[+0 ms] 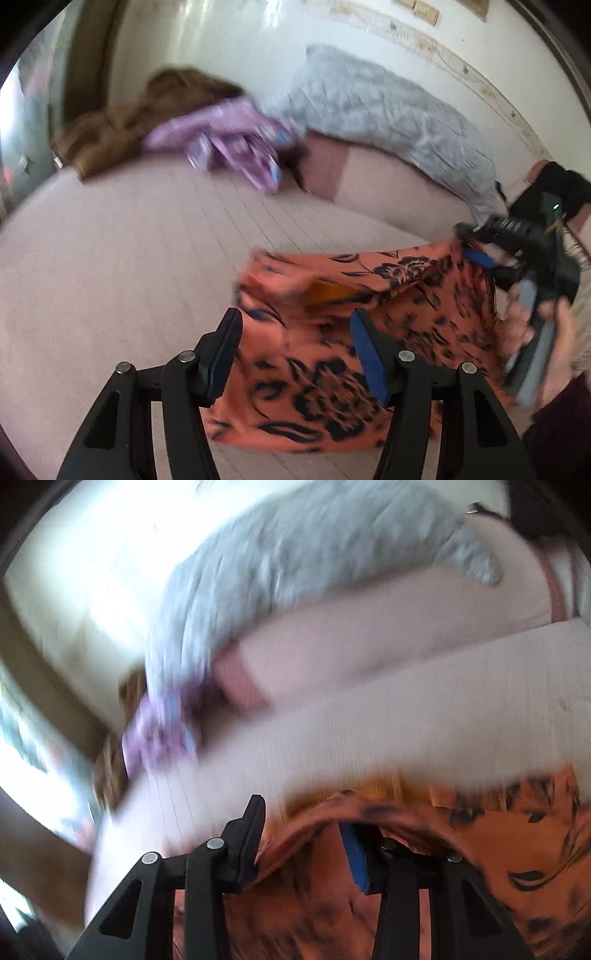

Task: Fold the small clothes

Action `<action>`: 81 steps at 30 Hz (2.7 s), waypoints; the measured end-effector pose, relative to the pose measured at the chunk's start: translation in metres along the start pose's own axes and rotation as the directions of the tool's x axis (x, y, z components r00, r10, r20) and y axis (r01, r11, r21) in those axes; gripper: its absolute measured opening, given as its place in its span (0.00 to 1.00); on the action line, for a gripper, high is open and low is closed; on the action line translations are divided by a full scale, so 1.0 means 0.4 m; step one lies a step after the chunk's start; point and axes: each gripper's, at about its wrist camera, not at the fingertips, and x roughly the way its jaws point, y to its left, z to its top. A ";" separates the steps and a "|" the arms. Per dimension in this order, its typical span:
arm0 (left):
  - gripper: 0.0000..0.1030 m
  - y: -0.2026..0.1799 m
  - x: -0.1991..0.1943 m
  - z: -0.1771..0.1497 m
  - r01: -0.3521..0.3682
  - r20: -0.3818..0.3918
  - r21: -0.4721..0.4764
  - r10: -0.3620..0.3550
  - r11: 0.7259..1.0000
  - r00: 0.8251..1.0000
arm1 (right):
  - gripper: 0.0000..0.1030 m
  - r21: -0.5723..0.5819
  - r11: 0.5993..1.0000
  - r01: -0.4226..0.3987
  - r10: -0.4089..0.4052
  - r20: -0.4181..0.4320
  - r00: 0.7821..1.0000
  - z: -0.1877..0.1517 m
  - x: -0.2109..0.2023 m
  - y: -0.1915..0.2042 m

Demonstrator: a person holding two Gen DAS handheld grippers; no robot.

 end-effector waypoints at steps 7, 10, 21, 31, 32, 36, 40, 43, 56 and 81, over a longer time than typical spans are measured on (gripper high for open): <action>0.65 0.044 0.016 0.017 0.004 -0.057 -0.064 -0.008 0.998 0.998 | 0.48 -0.056 0.998 -0.007 0.006 -0.015 1.000 -0.051 -0.048 0.020; 0.65 0.055 0.038 -0.001 -0.009 -0.132 -0.074 -0.001 0.997 0.991 | 0.47 -0.106 0.994 -0.013 -0.003 -0.151 0.989 -0.161 -0.080 -0.012; 0.65 0.040 0.091 -0.031 -0.083 -0.224 -0.016 0.078 0.996 0.971 | 0.37 -0.215 0.822 0.527 -0.541 -0.005 0.841 -0.102 -0.096 -0.227; 0.65 0.118 0.039 0.012 -0.183 -0.167 -0.083 0.167 0.980 0.972 | 0.44 -0.362 0.927 0.093 -0.166 -0.176 0.970 -0.231 -0.071 0.015; 0.65 0.130 0.039 0.011 -0.200 -0.176 -0.088 0.183 0.976 0.967 | 0.44 -0.406 0.913 0.034 -0.135 -0.224 0.965 -0.276 -0.048 0.056; 0.65 0.171 0.035 0.012 -0.236 -0.186 -0.134 0.209 0.963 0.960 | 0.46 -0.497 0.866 -0.062 -0.111 -0.312 0.943 -0.381 0.074 0.219; 0.65 0.168 0.050 0.017 -0.228 -0.183 -0.121 0.204 0.966 0.962 | 0.46 -0.465 0.885 -0.029 -0.111 -0.271 0.956 -0.316 0.174 0.306; 0.65 0.147 0.055 0.021 -0.206 -0.174 -0.081 0.190 0.975 0.966 | 0.46 -0.263 0.965 -0.011 -0.032 -0.156 0.987 -0.190 0.173 0.298; 0.66 0.022 0.146 -0.065 -0.199 -0.280 0.137 0.230 0.970 0.932 | 0.46 -0.175 0.961 0.216 -0.226 -0.041 0.973 -0.261 -0.209 -0.141; 0.66 -0.139 0.044 -0.078 -0.074 -0.097 0.276 0.105 0.958 0.990 | 0.49 -0.156 0.925 0.347 -0.361 -0.069 0.930 -0.311 -0.278 -0.348</action>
